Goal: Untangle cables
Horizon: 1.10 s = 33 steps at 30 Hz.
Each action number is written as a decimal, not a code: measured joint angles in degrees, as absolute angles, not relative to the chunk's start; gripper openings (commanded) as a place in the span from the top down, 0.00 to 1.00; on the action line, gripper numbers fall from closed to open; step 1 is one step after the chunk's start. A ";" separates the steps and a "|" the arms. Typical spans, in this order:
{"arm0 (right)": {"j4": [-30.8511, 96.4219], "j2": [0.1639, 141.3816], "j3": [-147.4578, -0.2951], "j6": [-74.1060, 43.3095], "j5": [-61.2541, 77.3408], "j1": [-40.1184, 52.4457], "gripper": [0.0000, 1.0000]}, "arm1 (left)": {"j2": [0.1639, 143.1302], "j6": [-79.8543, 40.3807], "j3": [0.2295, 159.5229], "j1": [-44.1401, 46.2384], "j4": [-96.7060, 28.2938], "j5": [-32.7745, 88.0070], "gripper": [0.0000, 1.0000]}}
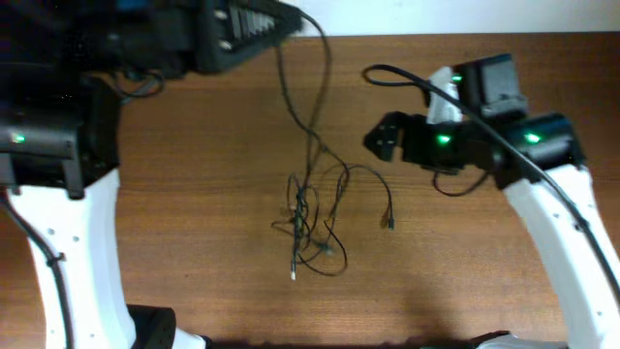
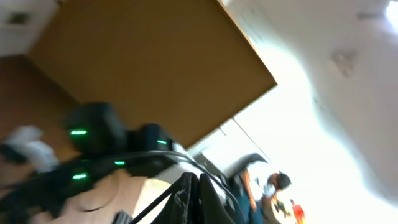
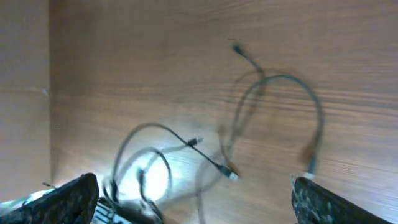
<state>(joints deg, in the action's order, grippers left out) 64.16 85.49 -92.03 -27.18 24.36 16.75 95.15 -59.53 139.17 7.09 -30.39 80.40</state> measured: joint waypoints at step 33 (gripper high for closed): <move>75.33 88.68 -91.85 -12.78 30.52 17.89 0.02 | 95.26 -38.46 139.33 4.10 -75.18 35.48 1.00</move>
